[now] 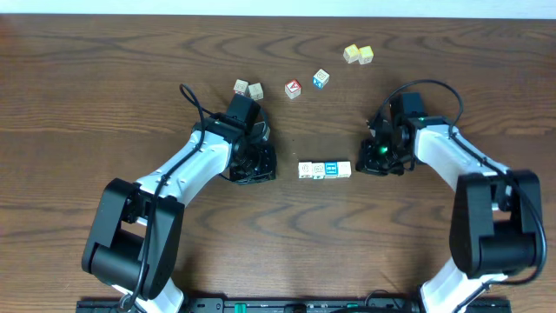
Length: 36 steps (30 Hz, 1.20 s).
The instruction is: Lift 4 blocks
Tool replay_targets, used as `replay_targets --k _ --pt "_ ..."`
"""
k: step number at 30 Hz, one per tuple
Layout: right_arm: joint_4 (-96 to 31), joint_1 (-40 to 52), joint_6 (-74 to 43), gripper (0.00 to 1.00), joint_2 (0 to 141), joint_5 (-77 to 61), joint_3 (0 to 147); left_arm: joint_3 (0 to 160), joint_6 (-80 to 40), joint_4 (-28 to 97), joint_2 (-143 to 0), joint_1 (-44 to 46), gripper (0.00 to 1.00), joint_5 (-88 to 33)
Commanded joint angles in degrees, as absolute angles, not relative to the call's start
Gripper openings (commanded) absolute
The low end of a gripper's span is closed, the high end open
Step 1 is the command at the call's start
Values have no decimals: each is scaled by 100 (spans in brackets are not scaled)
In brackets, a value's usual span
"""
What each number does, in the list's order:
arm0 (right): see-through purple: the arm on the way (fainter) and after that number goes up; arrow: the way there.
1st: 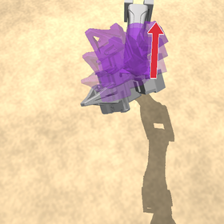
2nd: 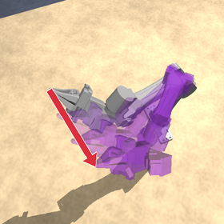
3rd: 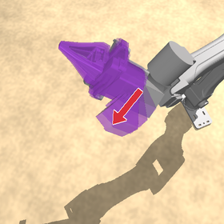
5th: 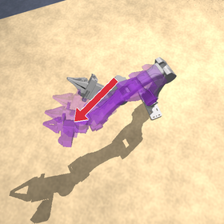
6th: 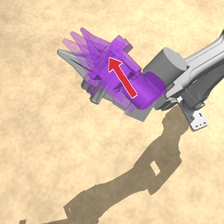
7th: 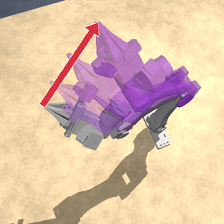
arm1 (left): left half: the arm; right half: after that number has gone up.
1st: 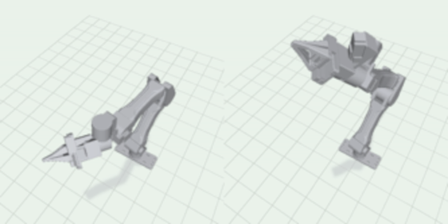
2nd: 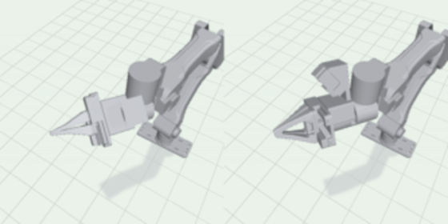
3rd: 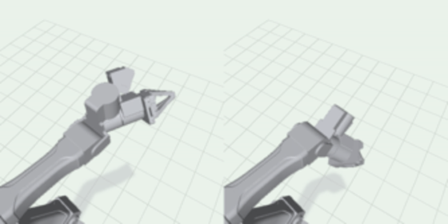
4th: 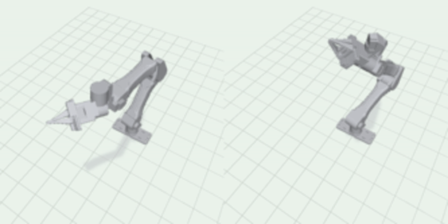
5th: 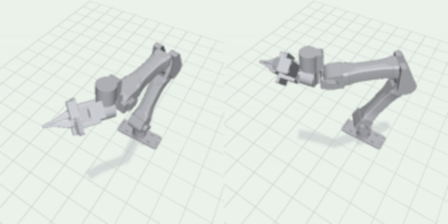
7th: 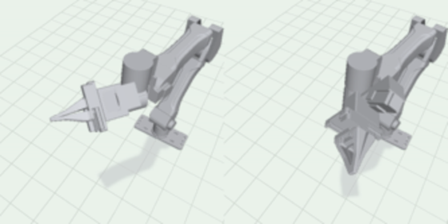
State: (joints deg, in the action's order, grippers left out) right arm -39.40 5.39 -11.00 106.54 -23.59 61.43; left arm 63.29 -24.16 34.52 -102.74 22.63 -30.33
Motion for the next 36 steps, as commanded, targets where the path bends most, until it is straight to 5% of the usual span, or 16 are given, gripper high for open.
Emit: replay_targets --k 1,9,36 --pt "-3953 377 -965 1 10715 -2545 6213 6331 -2292 3452 -10298 2292 7 -3131" --pt "-4032 -1 -499 1 10715 -3662 6213 6331 -2333 3284 -10298 2458 7 -3131" --pt "-4206 10 -399 1 10718 -3651 6208 6331 -3374 2381 -10558 2897 7 -1970"
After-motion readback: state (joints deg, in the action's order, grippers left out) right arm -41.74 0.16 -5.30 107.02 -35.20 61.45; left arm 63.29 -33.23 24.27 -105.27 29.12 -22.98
